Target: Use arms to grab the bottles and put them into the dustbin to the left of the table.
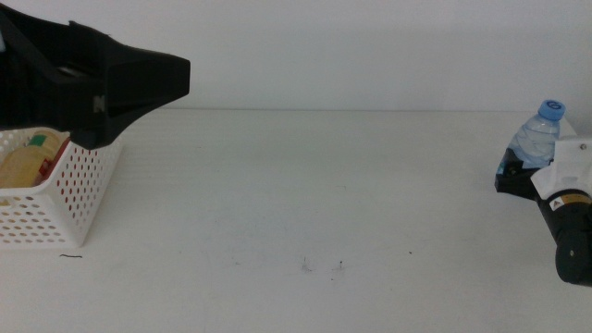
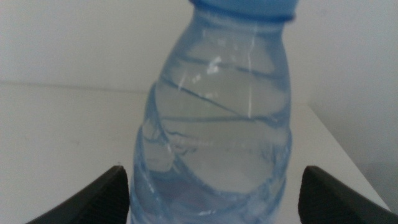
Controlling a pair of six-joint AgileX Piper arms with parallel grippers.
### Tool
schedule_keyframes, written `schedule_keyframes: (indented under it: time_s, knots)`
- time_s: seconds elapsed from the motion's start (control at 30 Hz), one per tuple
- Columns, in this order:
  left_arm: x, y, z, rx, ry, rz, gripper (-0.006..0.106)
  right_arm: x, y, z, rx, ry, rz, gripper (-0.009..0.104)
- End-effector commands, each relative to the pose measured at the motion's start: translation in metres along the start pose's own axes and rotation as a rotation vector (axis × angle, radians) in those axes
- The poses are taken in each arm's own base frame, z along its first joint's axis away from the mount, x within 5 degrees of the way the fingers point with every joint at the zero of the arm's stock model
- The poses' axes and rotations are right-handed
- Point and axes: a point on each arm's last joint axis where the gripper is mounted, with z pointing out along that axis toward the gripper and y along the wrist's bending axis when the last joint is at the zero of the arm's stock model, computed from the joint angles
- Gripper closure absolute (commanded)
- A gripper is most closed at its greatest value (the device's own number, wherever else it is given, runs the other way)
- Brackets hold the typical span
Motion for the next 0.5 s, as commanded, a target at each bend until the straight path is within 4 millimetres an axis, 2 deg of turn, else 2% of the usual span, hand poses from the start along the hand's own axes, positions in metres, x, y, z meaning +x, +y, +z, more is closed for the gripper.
schedule_keyframes:
  time_s: [0.0, 0.3, 0.47]
  knots:
    - [-0.003, -0.001, -0.002, 0.003, -0.022, -0.004, 0.007, -0.003, -0.002, 0.007, 0.013, -0.025, 0.006, 0.002]
    - [-0.003, 0.000, -0.002, -0.005, -0.019, 0.005, 0.007, 0.003, 0.000, 0.035, 0.052, -0.038, 0.028, 0.002]
    - [-0.002, 0.000, -0.002, -0.012, -0.017, 0.011, 0.007, -0.001, -0.001, 0.046, 0.088, -0.061, 0.039, 0.003]
